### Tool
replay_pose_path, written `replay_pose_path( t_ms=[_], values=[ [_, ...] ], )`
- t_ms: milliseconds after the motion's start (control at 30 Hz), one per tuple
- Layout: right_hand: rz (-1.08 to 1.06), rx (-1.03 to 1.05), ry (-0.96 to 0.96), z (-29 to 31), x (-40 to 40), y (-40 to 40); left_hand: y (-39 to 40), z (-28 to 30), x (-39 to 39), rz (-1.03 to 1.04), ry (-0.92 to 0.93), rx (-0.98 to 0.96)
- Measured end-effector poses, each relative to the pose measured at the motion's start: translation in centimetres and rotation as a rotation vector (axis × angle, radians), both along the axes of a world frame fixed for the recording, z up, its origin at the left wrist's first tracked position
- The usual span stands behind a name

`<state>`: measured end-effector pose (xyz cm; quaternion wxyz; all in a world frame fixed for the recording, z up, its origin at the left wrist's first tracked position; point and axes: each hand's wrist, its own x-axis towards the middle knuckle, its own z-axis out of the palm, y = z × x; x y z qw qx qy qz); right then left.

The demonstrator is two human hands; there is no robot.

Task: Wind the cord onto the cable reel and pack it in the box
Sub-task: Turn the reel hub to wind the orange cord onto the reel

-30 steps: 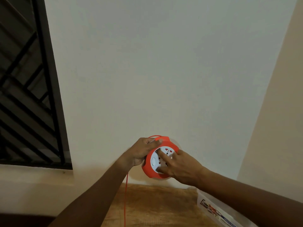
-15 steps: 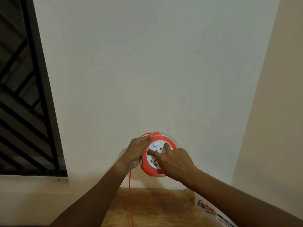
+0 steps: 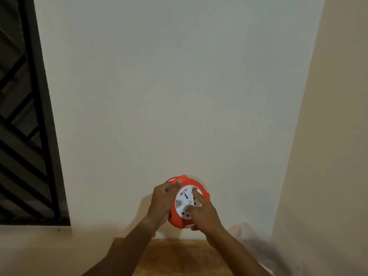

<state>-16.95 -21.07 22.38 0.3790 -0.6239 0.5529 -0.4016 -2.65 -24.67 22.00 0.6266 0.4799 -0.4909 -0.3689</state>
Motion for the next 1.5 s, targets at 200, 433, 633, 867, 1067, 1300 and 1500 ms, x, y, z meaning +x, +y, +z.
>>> replay_pose_path(
  t_ms=[200,433,633,867,1067,1300,1500],
  values=[
    [0.112,-0.808,1.003,1.3,-2.3,-0.2,0.0,1.6,1.1,-0.023,0.028,-0.001],
    [0.453,-1.109,1.377,5.7,-3.5,-1.3,0.2,4.1,2.8,-0.115,-0.06,-0.01],
    [0.684,-1.184,1.679,8.9,-3.7,-0.8,0.7,4.9,3.6,-0.196,-0.118,0.038],
    [0.44,-1.128,1.771,7.8,-2.3,0.7,1.3,7.2,3.6,-0.225,-0.176,0.016],
    [0.363,-1.131,1.857,7.8,-1.4,1.8,1.7,7.7,4.0,-0.231,-0.163,0.026],
    [0.253,-0.999,1.753,9.4,0.2,2.0,2.6,7.4,4.0,-0.245,-0.06,0.04],
    [0.196,-0.958,1.552,9.4,0.1,0.8,2.8,7.0,2.9,-0.104,0.029,-0.007]
  ],
)
